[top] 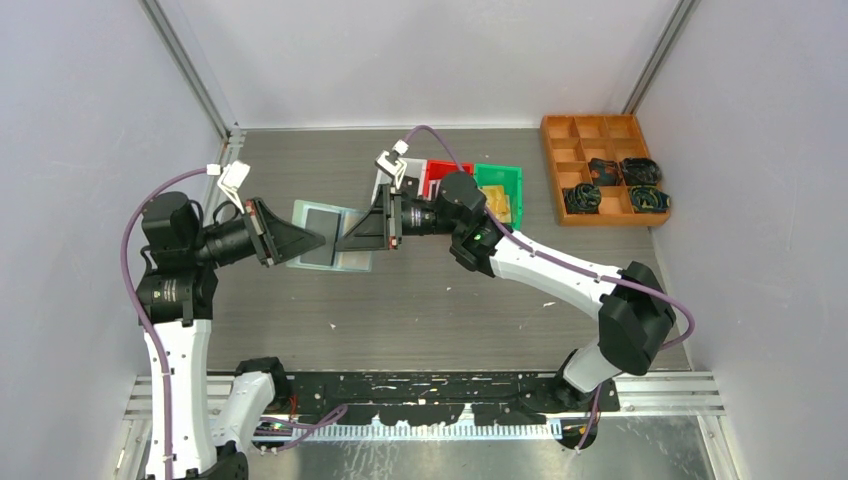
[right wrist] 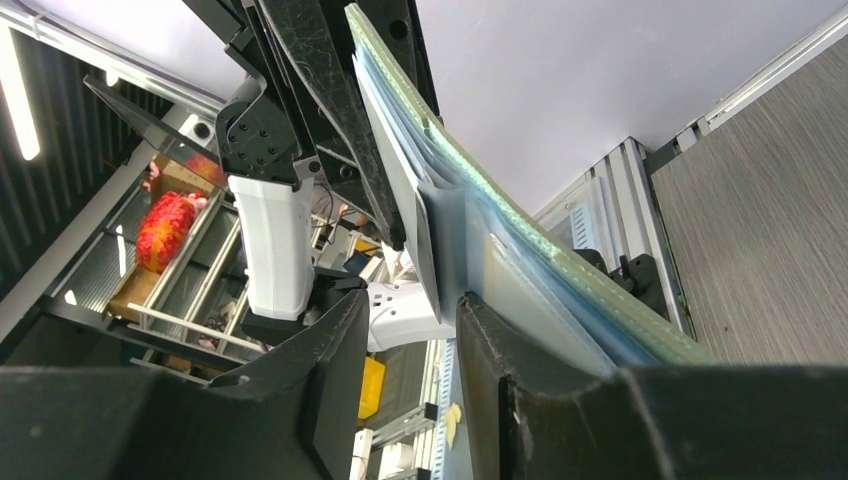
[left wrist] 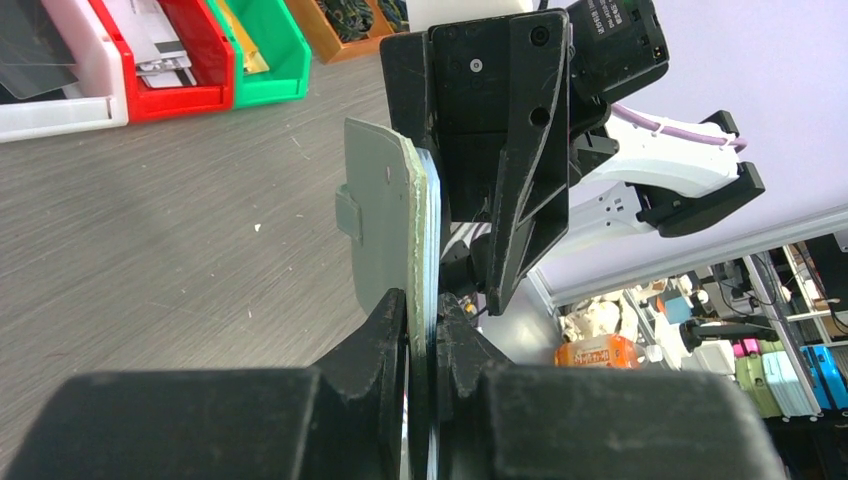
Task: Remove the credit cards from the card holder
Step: Remove the credit card from the card holder.
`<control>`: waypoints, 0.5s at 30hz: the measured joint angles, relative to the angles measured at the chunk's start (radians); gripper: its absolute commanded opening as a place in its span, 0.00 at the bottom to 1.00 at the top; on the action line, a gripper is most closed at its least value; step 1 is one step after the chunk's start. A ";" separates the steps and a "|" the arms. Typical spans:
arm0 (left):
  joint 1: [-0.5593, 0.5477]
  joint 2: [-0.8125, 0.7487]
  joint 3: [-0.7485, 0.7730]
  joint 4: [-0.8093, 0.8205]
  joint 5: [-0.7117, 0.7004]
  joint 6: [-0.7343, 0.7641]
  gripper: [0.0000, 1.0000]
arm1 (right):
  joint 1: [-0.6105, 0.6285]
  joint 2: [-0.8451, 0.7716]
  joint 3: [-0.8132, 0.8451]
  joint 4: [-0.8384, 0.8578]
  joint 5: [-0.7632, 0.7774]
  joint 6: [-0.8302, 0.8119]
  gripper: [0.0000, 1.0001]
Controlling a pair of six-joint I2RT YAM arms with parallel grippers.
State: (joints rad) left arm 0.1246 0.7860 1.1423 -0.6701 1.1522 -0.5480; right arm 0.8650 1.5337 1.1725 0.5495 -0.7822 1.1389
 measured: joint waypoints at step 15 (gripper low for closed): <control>0.014 -0.001 0.000 0.049 -0.028 0.013 0.02 | 0.014 0.130 0.023 0.242 -0.025 0.208 0.25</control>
State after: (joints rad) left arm 0.1387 0.7853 1.1423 -0.6212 1.1240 -0.5346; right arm 0.8795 1.6638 1.1957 0.7918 -0.8074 1.3464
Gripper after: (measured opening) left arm 0.117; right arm 0.311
